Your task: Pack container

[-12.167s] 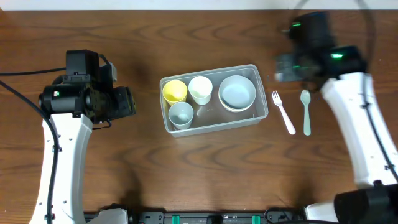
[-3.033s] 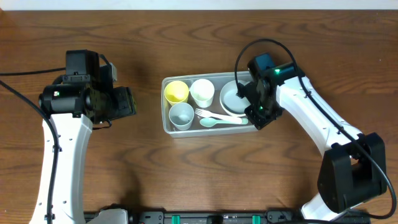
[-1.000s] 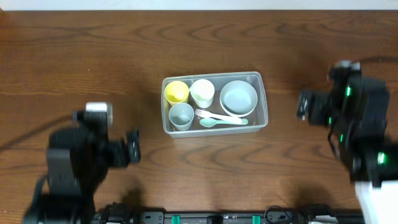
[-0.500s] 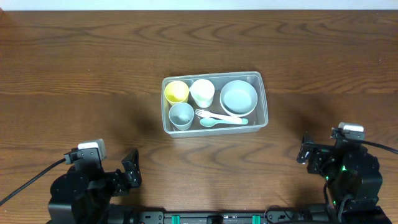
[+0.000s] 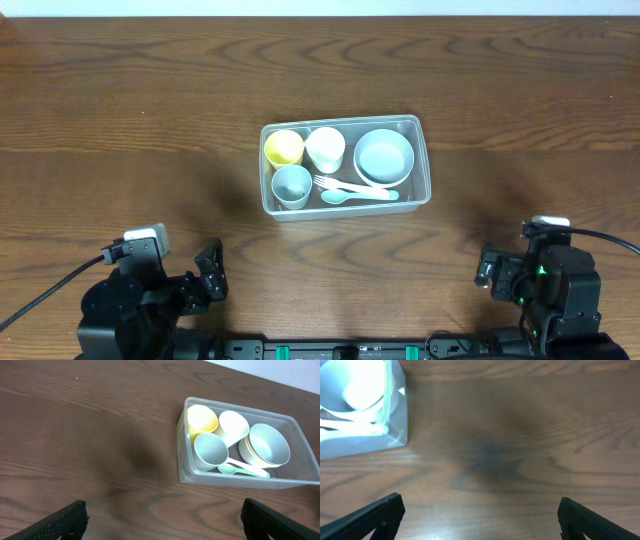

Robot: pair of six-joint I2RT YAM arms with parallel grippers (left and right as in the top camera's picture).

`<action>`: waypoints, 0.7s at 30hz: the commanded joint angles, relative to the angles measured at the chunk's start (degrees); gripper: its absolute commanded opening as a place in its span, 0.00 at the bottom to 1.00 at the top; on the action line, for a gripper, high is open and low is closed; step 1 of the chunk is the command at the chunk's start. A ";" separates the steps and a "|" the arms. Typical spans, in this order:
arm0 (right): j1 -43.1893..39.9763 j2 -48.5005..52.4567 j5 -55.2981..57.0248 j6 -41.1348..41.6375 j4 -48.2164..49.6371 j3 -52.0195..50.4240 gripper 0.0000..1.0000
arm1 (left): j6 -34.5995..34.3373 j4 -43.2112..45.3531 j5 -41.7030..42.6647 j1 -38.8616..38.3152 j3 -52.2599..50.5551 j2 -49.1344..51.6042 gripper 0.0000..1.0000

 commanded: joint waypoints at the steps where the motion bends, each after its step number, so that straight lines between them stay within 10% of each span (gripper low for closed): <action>1: 0.55 -3.15 0.81 0.83 -0.92 -0.37 0.99 | -0.31 -0.13 -0.85 0.13 -0.31 -0.11 0.98; 10: 0.55 -17.16 -2.95 0.81 1.95 -4.15 0.99 | -0.31 -0.13 -0.85 0.13 -0.31 -0.11 0.98; 21: 0.68 -23.78 -6.47 -1.88 28.57 -22.08 0.99 | -0.31 -0.13 -0.85 0.13 -0.31 -0.11 0.98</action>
